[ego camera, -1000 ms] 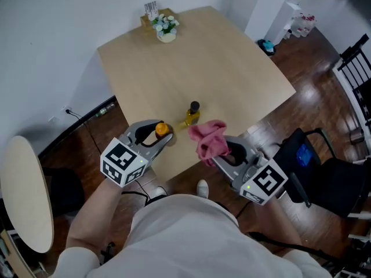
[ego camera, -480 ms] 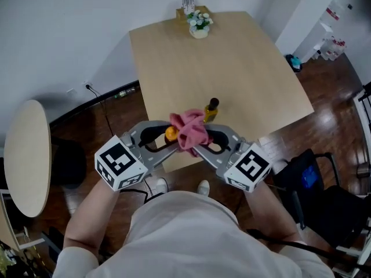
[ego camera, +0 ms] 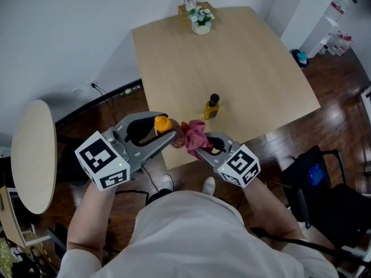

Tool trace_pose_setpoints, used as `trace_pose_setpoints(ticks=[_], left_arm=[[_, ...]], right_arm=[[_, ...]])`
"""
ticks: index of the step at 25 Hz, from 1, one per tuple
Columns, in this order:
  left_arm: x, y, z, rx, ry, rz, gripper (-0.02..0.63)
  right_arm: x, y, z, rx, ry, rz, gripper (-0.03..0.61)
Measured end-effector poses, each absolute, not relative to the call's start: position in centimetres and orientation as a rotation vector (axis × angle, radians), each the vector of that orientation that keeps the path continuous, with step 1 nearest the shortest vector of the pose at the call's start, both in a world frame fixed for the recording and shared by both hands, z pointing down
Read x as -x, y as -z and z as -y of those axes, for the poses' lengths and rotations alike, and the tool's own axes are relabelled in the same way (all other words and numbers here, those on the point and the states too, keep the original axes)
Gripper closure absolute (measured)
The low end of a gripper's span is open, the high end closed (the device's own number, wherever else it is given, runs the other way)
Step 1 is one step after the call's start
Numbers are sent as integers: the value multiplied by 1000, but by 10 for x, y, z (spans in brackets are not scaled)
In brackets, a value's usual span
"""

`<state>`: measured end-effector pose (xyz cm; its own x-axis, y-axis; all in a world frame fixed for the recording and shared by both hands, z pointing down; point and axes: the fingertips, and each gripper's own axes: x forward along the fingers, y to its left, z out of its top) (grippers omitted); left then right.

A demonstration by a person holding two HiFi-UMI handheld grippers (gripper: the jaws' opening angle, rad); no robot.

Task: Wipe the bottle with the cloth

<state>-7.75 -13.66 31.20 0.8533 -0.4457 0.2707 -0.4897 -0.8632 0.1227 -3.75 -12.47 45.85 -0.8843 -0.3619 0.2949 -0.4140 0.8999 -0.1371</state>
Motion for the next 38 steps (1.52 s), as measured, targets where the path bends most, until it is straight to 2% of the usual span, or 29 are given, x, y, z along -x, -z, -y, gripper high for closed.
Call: trace_pose_setpoints(ticks=[4, 9, 12, 19, 30, 33, 38], left_arm=[[80, -318, 149, -2819, -348, 756, 453], [80, -330, 154, -2775, -356, 797, 453], [78, -332, 156, -2767, -364, 807, 453], [79, -319, 155, -2780, -336, 798, 453], [79, -304, 146, -2810, -323, 795, 453], [79, -299, 141, -2822, -315, 759, 453], [77, -300, 129, -2837, -321, 718, 453]], right_arm=[[22, -429, 131, -665, -257, 2852, 491], [36, -330, 104, -636, 46, 3047, 491], [54, -299, 86, -600, 108, 3122, 491], [66, -372, 93, -528, 32, 2913, 491], [40, -472, 96, -480, -241, 2755, 491], [18, -458, 114, -570, -257, 2771, 491], [17, -367, 130, -602, -111, 2925, 491]])
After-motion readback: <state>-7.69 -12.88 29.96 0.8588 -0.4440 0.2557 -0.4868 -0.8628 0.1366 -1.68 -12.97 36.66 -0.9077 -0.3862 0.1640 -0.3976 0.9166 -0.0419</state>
